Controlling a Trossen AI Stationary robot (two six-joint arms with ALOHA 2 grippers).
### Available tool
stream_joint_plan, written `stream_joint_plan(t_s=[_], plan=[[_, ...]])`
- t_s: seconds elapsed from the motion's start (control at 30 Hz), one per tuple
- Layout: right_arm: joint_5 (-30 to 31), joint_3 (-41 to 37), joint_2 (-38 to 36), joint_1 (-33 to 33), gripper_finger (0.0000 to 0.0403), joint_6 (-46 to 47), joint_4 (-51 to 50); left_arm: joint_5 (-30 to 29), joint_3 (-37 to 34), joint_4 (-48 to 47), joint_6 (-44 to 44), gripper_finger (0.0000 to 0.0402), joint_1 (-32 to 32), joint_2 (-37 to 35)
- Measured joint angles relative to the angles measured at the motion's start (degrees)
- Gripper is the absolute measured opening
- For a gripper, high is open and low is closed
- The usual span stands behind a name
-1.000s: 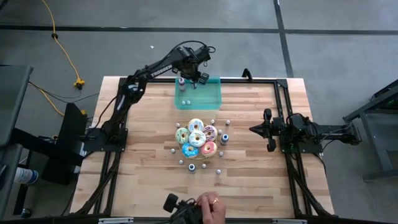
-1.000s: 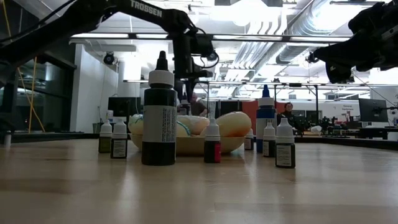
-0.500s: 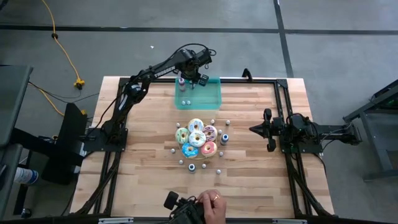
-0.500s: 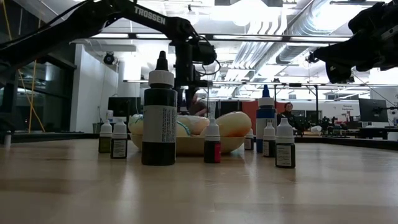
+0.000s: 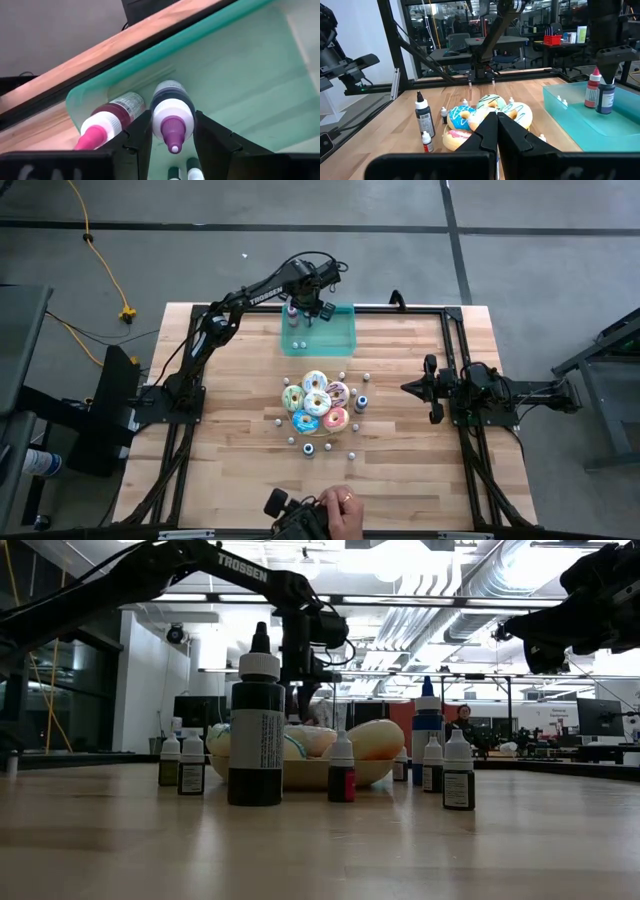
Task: Pick & Place food coloring
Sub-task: Put the large violet food coloring bottle into the green container
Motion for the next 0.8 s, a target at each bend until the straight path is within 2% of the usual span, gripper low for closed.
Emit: stream_joint_plan(t_s=[0.8], plan=[[0.00,0.00,-0.01,0.02,0.0000,0.00,0.00,0.20,0.06,-0.31,0.11,0.0136,0.00,0.00]])
